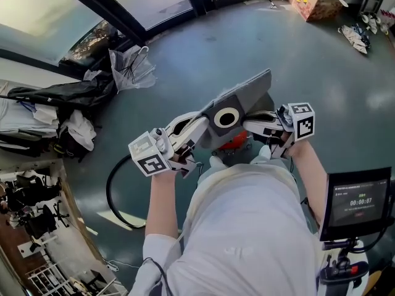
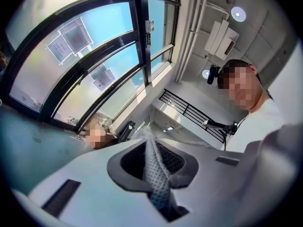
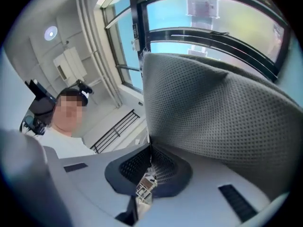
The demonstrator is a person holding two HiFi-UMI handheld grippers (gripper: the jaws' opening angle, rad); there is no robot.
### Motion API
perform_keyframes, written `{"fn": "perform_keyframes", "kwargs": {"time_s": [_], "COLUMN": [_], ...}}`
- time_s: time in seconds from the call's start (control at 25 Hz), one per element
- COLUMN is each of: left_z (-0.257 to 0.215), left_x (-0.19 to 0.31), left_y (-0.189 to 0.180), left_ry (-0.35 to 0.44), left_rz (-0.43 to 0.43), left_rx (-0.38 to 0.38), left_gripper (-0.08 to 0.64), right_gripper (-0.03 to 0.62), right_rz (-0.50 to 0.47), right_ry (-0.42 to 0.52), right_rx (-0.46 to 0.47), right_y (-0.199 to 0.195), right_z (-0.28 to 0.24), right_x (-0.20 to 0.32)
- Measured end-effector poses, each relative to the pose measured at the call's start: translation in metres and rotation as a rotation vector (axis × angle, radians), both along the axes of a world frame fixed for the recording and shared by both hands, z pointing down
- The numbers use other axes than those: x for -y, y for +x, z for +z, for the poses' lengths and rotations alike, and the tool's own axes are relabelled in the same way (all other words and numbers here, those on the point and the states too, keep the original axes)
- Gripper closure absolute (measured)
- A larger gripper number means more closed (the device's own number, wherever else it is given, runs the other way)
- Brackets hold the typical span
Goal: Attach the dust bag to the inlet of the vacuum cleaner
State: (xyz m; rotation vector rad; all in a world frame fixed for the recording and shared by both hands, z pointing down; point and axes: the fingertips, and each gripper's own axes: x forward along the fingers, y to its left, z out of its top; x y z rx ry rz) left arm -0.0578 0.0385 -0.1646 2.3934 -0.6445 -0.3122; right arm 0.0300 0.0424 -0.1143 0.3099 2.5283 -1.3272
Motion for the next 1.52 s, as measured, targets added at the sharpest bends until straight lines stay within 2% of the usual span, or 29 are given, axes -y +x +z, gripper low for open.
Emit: {"fn": "perform_keyframes", "kwargs": {"time_s": [0.08, 0.16, 0.24, 0.32, 0.56, 0.64, 0.72, 0.88, 1.0, 1.2, 1.36, 1.52], "left_z": [0.012, 0.031, 0.048, 0.066, 0.121, 0.141, 0.180, 0.279, 0.351, 0.463, 0.539, 0.563], "left_x": [0.002, 0.000, -0.001, 0.004, -0.009, -0.011, -0.010, -0.019, -0.018, -0.003, 0.001, 0.005], "left_y": [0.000, 0.000, 0.002, 0.003, -0.003, 0.000, 0.014, 0.047, 0.058, 0.088, 0.112, 0.127], "left_ry": [-0.001, 0.002, 0.012, -0.003, -0.178, -0.223, -0.265, -0.363, -0.410, -0.467, -0.470, -0.477], "left_rz": [-0.025, -0.035, -0.041, -0.058, -0.096, -0.087, -0.087, -0.066, -0.059, -0.054, -0.046, -0.033], "left_rx": [0.050, 0.138, 0.195, 0.199, 0.112, 0.113, 0.142, 0.218, 0.232, 0.204, 0.186, 0.172], "left_gripper": [0.531, 0.520, 0.512, 0.503, 0.502, 0.502, 0.502, 0.502, 0.502, 0.503, 0.502, 0.502], "right_gripper": [0.575, 0.577, 0.577, 0.577, 0.577, 0.577, 0.577, 0.577, 0.577, 0.577, 0.577, 0.577], "right_rz": [0.065, 0.131, 0.190, 0.261, 0.537, 0.635, 0.694, 0.737, 0.759, 0.802, 0.841, 0.896], "right_ry": [-0.071, -0.097, -0.112, -0.144, -0.215, -0.208, -0.190, -0.106, -0.040, -0.050, -0.035, -0.021], "right_rx": [-0.001, -0.045, -0.092, -0.133, -0.266, -0.333, -0.427, -0.612, -0.706, -0.757, -0.808, -0.880], "right_y": [0.006, 0.019, 0.033, 0.053, 0.120, 0.144, 0.171, 0.204, 0.210, 0.213, 0.215, 0.231], "right_z": [0.011, 0.023, 0.036, 0.055, 0.108, 0.127, 0.166, 0.267, 0.344, 0.468, 0.564, 0.605], "right_x": [0.006, 0.010, 0.017, 0.032, 0.065, 0.081, 0.096, 0.104, 0.112, 0.126, 0.122, 0.131]}}
